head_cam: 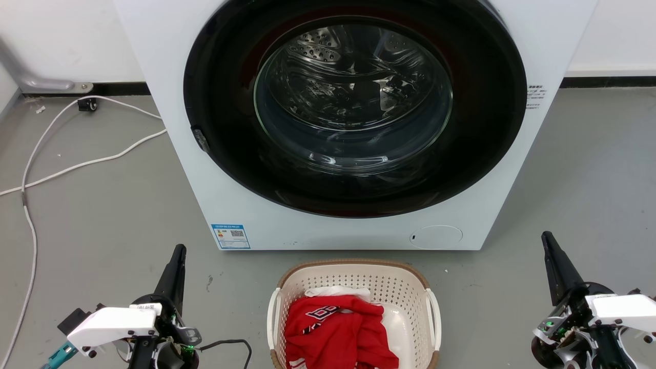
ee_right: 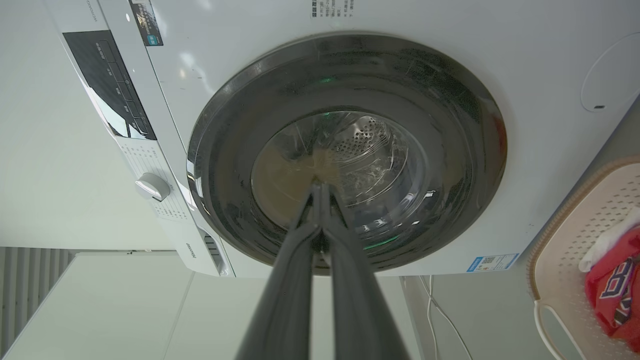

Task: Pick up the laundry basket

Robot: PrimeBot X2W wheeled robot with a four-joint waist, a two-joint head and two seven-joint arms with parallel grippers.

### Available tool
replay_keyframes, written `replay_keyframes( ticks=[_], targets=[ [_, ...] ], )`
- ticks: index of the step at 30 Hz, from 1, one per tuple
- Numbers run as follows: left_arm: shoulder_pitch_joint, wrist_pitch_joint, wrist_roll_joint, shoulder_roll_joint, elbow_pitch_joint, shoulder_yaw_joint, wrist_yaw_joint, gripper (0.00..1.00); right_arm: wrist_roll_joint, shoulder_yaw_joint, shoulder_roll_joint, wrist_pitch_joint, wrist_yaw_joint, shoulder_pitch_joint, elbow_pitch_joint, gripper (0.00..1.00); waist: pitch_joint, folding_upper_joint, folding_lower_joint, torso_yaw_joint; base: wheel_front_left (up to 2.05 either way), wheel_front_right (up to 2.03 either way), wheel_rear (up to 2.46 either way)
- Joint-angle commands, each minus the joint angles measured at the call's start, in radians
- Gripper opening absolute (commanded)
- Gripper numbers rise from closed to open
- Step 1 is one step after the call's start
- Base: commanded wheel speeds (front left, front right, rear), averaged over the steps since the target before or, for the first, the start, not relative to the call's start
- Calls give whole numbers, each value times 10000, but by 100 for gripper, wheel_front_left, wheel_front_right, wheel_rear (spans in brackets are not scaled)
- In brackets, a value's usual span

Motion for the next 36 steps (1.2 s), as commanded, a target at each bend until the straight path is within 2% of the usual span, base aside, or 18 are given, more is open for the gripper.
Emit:
replay_keyframes(
  ticks=[1,17,18,29,36],
  targets=[
    [-105,24,6,-7,12,27,-29,0,-86,-17,37,36,4,-125,15,0,0,0,0,0,0,0,0],
    [-107,46,31,-20,13,46,-29,0,-86,-31,45,53,4,-127,17,0,0,0,0,0,0,0,0],
    [12,-3,2,-15,26,9,2,100,-25,-11,14,-4,2,14,22,100,0,0,0,0,0,0,0],
    [19,-465,102,-31,-32,-495,1,100,-109,245,22,-444,2,146,-204,100,-1,0,0,7,0,0,0],
    [25,-790,678,-32,-287,-661,-2,100,-611,447,-14,-789,2,188,-424,100,3,0,0,16,0,0,0]
  ],
)
